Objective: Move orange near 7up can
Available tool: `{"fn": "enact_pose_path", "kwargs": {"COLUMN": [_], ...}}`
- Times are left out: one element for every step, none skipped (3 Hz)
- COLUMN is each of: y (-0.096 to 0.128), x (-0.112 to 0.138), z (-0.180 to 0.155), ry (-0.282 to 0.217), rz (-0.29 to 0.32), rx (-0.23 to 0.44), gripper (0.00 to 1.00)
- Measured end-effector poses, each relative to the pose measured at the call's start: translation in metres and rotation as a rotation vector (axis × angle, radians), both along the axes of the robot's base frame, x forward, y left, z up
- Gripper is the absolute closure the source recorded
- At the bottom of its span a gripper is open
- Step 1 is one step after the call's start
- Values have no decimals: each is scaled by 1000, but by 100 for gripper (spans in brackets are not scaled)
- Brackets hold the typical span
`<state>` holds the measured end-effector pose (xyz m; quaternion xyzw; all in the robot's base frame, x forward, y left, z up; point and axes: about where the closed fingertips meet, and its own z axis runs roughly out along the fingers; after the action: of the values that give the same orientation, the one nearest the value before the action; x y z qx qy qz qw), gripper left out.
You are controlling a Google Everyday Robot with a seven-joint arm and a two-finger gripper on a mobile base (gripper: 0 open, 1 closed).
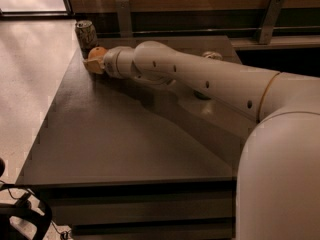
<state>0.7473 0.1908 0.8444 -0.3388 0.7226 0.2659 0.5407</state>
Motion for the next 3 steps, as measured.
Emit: {"fn": "enact_pose_path", "kwargs": {"y": [-2, 1, 3], "x": [19, 18, 17], "z": [-12, -12, -13], "ry": [6, 7, 8], "rz": [-10, -7, -4], "rx": [19, 19, 20], "gripper": [100, 82, 58]}}
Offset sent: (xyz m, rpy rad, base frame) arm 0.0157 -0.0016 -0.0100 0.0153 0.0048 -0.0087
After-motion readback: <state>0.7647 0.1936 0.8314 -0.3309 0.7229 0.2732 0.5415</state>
